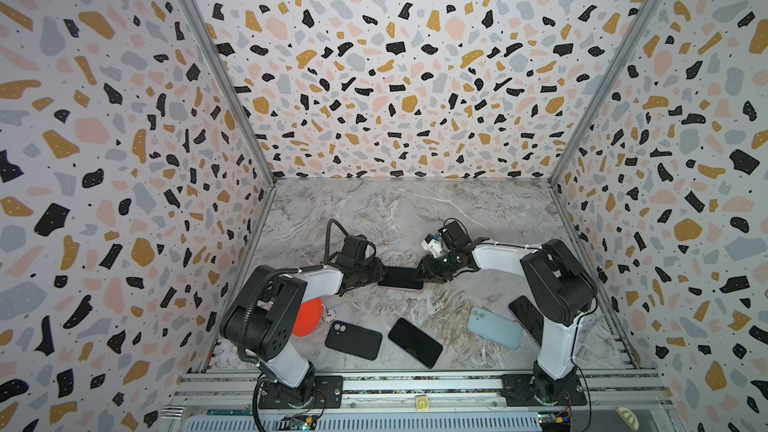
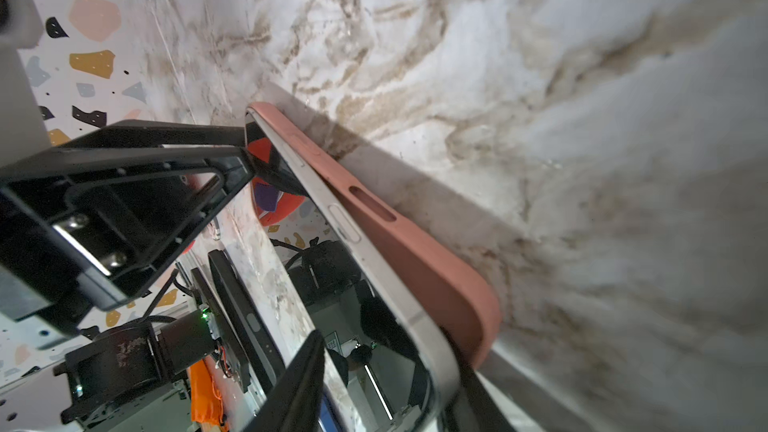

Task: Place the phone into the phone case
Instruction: 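Lower the cased phone flat onto the table with both grippers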

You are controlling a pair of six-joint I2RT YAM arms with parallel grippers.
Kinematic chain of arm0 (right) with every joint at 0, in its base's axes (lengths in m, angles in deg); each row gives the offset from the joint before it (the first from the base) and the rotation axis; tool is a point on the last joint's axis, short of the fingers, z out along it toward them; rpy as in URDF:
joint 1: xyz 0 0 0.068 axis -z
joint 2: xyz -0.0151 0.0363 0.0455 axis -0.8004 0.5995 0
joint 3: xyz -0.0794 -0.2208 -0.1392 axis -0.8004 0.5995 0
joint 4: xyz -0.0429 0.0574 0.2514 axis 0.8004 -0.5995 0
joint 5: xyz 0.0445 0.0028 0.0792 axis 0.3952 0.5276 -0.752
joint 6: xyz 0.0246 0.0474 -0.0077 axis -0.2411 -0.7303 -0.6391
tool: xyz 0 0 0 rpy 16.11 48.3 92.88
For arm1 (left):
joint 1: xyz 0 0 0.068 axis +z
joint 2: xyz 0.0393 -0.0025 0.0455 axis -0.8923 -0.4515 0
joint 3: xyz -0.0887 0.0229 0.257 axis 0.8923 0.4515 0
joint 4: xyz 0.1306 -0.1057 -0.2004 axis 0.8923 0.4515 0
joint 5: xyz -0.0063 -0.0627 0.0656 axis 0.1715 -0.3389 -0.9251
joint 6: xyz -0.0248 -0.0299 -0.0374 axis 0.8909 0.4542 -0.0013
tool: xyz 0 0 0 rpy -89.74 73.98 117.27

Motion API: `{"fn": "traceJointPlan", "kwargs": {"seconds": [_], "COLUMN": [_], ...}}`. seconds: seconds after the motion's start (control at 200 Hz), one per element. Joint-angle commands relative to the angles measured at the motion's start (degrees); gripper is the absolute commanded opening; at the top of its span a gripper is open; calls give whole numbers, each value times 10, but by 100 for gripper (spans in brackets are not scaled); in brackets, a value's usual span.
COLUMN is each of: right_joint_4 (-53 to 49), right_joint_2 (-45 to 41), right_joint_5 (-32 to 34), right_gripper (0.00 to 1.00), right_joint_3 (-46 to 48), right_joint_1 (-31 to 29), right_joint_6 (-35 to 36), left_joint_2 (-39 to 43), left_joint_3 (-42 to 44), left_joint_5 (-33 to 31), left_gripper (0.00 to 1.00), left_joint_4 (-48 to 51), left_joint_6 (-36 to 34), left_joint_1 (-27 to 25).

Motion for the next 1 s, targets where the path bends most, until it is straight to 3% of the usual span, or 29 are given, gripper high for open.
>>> {"fn": "traceJointPlan", "kwargs": {"seconds": [0.0,0.385,0.486,0.686,0.996], "right_joint_4": [-52,-81,-94,-76,-42], "right_joint_2": [-38,-65,-79,-124,-129], "right_joint_5": [51,88,123,195,196], "right_gripper": [47,53,53,45,35], "right_joint_3": [-19,-32,-31,18,59], "right_joint_1": [-3,-9,-13,-35,-54], "right_joint_6": [23,39,45,32,11], "left_joint_2": [-14,-17,-10,29,40], "left_joint_3": [14,12,9,0,13], "left_joint_5": [7,-3,-5,-4,25], "left_gripper": [39,39,39,44,50], "left_joint_4": [-5,3,14,61,50], "left_joint_6": [6,-2,-7,-32,-41], "left_joint_1": [-4,-3,-3,-3,-4]}}
